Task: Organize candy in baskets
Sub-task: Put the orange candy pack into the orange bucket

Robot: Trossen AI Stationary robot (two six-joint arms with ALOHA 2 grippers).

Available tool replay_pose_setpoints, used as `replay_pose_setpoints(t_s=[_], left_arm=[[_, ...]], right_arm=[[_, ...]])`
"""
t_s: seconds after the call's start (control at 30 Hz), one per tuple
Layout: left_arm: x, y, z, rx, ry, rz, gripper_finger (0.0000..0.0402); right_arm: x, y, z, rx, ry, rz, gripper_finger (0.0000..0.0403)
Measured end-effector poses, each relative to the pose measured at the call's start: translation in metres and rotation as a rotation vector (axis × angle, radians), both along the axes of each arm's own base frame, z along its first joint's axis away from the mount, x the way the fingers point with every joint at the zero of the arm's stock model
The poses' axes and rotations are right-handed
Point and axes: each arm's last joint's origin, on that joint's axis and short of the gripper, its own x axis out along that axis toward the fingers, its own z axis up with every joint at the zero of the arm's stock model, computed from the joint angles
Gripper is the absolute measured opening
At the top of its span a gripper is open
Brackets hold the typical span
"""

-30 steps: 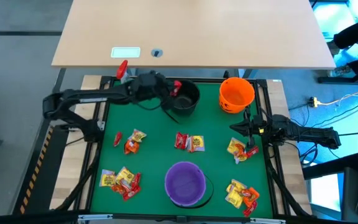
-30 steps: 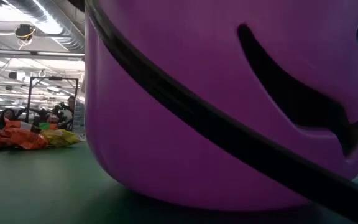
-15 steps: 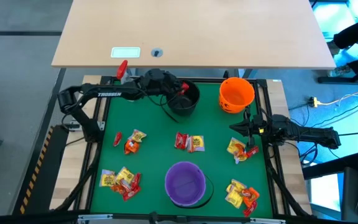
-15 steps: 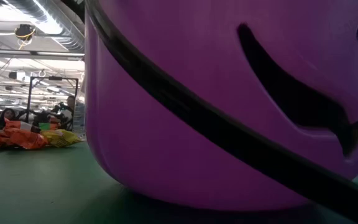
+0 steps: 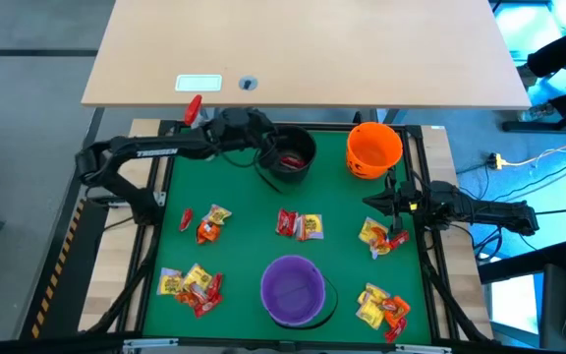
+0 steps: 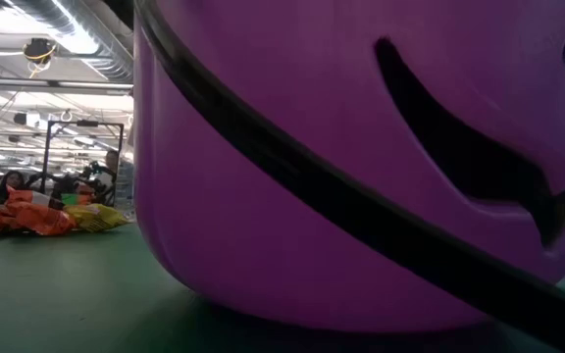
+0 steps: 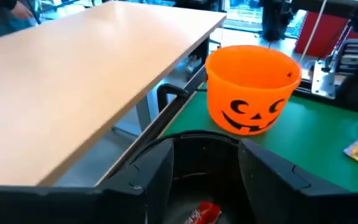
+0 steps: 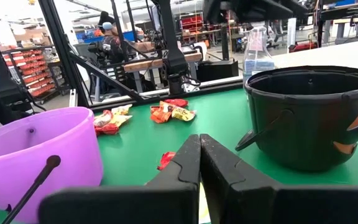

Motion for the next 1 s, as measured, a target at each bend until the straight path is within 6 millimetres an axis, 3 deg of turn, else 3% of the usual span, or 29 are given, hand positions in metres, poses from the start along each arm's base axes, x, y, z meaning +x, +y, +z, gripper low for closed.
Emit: replay_pose_setpoints(t_s=[0.13,0.33,0.67,1.0], left_arm=[[-0.010,-0.023,0.014,0.018,0.039,0.021,0.0169],[-0.025,-0.061,0.019,0.007,0.159,0.065,0.0167],[-0.037,-0.114,0.003,-0.057,0.337,0.122,0.0166],[-0.061,-0.172,-0.010,-0.055,0.444,0.199,0.0166]], right_arm=[[0.000,0.000,0.000,0.000,0.000,0.000,0.0010],[0.000,0.000,0.000,0.000,0.000,0.000,0.0010],[0.000,0.000,0.000,0.000,0.000,0.000,0.0010],[0.000,0.000,0.000,0.000,-0.001,0.000,0.0010]])
